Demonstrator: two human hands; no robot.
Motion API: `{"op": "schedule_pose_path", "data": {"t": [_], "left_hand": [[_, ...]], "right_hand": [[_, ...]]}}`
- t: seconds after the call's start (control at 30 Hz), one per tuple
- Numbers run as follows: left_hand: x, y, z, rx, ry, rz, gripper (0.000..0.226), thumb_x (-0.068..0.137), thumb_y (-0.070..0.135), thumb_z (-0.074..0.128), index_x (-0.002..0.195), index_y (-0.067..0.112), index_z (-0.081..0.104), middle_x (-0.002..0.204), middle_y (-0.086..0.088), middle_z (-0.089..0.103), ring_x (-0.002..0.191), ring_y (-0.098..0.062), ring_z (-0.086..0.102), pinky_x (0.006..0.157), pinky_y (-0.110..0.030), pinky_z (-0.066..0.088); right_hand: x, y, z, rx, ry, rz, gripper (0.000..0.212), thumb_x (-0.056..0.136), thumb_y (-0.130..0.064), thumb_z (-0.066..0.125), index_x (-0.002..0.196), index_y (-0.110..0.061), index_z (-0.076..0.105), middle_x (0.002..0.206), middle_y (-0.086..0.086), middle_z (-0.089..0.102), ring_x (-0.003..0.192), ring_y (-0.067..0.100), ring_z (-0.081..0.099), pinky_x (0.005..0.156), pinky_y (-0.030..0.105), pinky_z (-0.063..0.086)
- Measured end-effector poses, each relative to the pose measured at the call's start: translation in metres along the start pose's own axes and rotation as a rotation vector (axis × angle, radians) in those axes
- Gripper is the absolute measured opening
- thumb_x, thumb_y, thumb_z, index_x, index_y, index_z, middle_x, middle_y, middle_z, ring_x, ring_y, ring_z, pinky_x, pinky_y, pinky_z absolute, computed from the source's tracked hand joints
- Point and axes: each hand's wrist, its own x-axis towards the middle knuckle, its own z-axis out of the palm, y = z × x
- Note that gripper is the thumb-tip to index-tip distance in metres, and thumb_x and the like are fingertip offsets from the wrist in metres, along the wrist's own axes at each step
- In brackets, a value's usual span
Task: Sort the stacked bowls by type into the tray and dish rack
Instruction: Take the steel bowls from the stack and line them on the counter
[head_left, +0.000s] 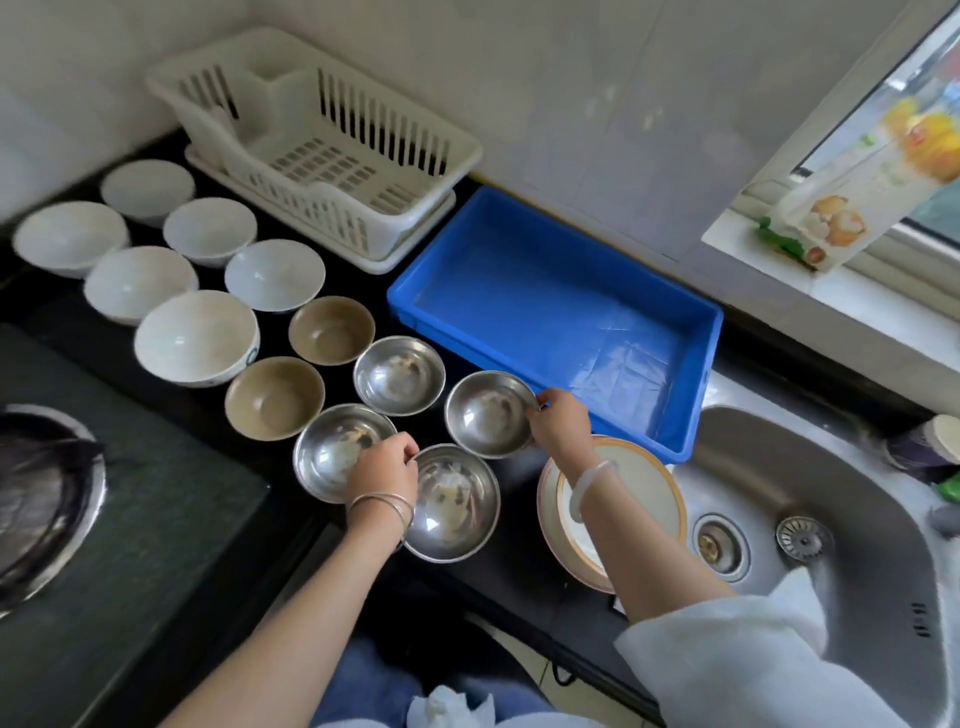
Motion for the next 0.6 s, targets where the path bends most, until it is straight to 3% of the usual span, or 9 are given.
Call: {"op": "schedule_pose_path", "data": {"t": [0.13,0.23,0.33,0.6], "left_hand": [[0.005,0.002,0.005,0.065,0.005,0.034,0.013,0.088,0.01,0.05,0.089,0.015,0.062,0.086,-0.009,0.069,0.085,-0.029,0.059,0.071,-0.037,0.051],[0.009,0.001,0.008,0.08,0.007,0.042,0.015,0.089,0.009,0.049,0.092,0.014,0.063,0.088,-0.009,0.07,0.086,-0.028,0.06,0.068,-0.037,0.051],[0.012,0.0,0.011,0.085,0.008,0.06,0.015,0.089,0.01,0.05,0.093,0.016,0.063,0.089,-0.008,0.07,0.088,-0.028,0.06,0.064,-0.033,0.046],[0.019,-0.001,0.013,0.049,-0.002,0.093,0.022,0.088,0.006,0.049,0.1,0.016,0.064,0.095,-0.005,0.071,0.089,-0.025,0.063,0.074,-0.035,0.052]], "right_hand": [[0.005,0.001,0.005,-0.013,-0.026,0.044,0.014,0.077,-0.003,0.049,0.084,0.0,0.06,0.085,0.018,0.064,0.081,0.035,0.059,0.065,0.031,0.041],[0.008,0.0,0.009,0.023,-0.044,0.073,0.008,0.076,-0.002,0.047,0.075,-0.006,0.054,0.081,0.016,0.061,0.08,0.035,0.062,0.069,0.033,0.051],[0.014,0.001,0.012,0.07,-0.056,0.099,0.01,0.078,-0.002,0.047,0.078,-0.005,0.056,0.091,0.019,0.064,0.085,0.038,0.065,0.08,0.048,0.057],[0.018,0.003,0.018,0.186,-0.082,0.193,0.012,0.082,-0.002,0.048,0.086,-0.004,0.059,0.095,0.017,0.062,0.093,0.036,0.063,0.083,0.05,0.056]]}}
